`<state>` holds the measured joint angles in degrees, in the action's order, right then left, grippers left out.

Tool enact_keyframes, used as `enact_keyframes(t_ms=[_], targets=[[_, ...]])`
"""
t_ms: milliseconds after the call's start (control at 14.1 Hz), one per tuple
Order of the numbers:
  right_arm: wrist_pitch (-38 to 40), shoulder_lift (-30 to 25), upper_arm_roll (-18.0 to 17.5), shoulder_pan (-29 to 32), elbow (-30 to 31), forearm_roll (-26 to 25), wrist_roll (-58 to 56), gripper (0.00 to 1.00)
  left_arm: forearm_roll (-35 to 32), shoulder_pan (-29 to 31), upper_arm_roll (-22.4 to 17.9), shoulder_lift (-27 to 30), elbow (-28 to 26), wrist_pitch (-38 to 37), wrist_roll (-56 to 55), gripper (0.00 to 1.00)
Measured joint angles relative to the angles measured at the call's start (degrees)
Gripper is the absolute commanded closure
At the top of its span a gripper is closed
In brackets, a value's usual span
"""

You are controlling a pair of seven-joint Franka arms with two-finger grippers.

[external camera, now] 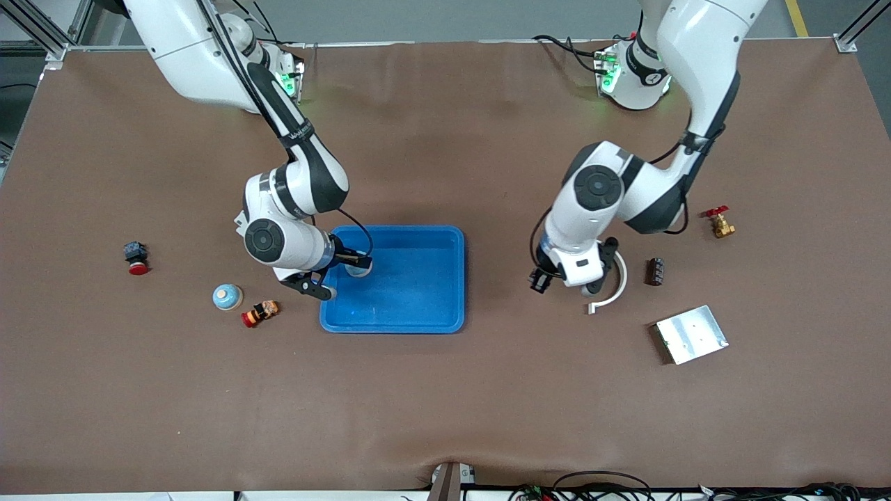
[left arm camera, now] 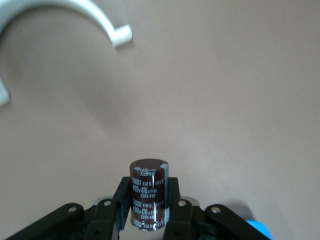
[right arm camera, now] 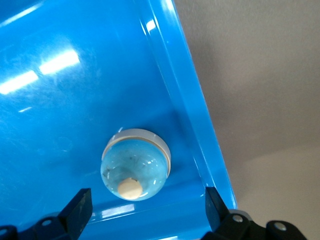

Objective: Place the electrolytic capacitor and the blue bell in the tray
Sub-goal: 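Carry the bell and capacitor toward the blue tray with both grippers, then lower the bell and capacitor into the blue tray with both grippers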

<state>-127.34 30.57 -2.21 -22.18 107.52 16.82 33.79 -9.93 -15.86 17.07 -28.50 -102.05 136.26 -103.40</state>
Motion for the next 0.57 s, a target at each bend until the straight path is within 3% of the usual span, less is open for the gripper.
enact_keyframes(t_ms=[142, 355, 567], targets=[[3.1, -0.4, 2.3, 0.0, -1.2, 0.0, -0.4, 0.00, 0.0, -2.3, 0.0, -2.8, 6.0, -4.3, -6.7, 1.00], [10.0, -1.7, 9.5, 0.3, -3.5, -1.7, -9.1, 0.00, 0.0, -5.5, -0.5, -7.8, 14.4, -8.2, -13.6, 1.00], [11.9, -3.2, 12.7, 3.5, -3.6, -7.2, -21.5, 0.00, 0.0, -11.6, -5.1, -11.7, 19.4, -8.3, -20.2, 1.00]])
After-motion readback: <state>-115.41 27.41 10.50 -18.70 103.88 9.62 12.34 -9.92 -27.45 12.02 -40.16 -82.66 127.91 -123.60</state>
